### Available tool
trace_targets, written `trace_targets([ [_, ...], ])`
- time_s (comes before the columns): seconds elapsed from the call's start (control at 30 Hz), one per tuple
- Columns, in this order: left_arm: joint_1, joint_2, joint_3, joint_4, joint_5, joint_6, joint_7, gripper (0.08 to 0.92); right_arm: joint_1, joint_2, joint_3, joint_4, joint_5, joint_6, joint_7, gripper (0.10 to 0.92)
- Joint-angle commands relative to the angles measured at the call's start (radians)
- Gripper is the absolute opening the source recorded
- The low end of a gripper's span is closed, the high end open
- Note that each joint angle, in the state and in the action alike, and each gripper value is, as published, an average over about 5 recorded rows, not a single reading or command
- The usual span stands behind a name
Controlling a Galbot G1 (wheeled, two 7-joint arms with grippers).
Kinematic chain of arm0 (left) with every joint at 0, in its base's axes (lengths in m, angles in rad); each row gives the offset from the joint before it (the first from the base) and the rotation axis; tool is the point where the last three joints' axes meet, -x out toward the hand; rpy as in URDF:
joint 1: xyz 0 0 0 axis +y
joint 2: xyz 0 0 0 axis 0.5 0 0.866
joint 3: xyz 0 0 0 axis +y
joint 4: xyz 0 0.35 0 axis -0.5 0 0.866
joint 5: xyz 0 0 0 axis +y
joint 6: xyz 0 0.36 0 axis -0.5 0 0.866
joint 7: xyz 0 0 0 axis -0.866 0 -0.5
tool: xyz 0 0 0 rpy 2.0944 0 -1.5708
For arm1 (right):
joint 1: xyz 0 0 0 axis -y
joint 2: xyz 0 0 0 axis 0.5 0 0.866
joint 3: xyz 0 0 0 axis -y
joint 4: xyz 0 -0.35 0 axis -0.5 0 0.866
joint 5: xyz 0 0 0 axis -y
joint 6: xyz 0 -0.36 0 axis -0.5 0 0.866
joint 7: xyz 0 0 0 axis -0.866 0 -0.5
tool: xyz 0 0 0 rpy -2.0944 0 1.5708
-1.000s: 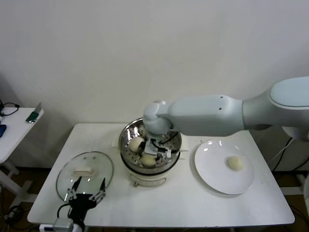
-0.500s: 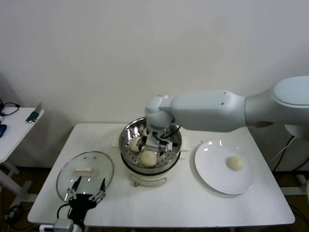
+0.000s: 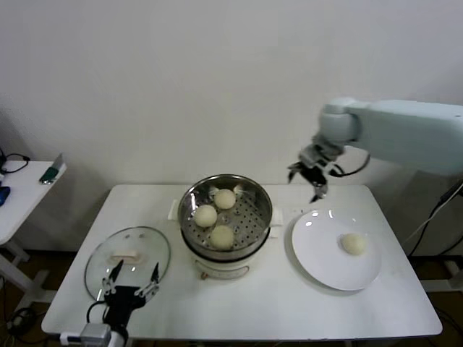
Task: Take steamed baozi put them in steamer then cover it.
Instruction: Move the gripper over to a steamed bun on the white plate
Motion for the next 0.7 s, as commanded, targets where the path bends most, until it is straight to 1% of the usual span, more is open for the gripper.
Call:
trace_targets([
  [0.03,-0.006,0.0,-0.001,0.001,0.001,0.003,0.0,0.823,-0.204,-0.346,0.083,-0.054,-0.095,-0.124,0.017,0.823],
  [0.17,-0.005,-0.006,0.005,0.003,0.006,0.005,0.002,0.823,-0.435,-0.379,0.287,-0.082,-0.161,-0.152,0.035,0.823],
  [0.33,0.001,-0.019,0.009,0.006,0.019,0.005,0.003,0.823,-0.638,-0.348,0.476,-0.155,-0.21,-0.159,0.048,0.823],
  [0.5,0.013,-0.025,0.008,0.007,0.028,0.001,0.002,0.823,-0.723,-0.281,0.571,-0.247,-0.234,-0.154,0.055,0.823],
  [0.7,0.025,-0.034,0.011,0.009,0.038,-0.003,0.001,0.823,-0.733,-0.21,0.57,-0.309,-0.238,-0.152,0.055,0.823],
])
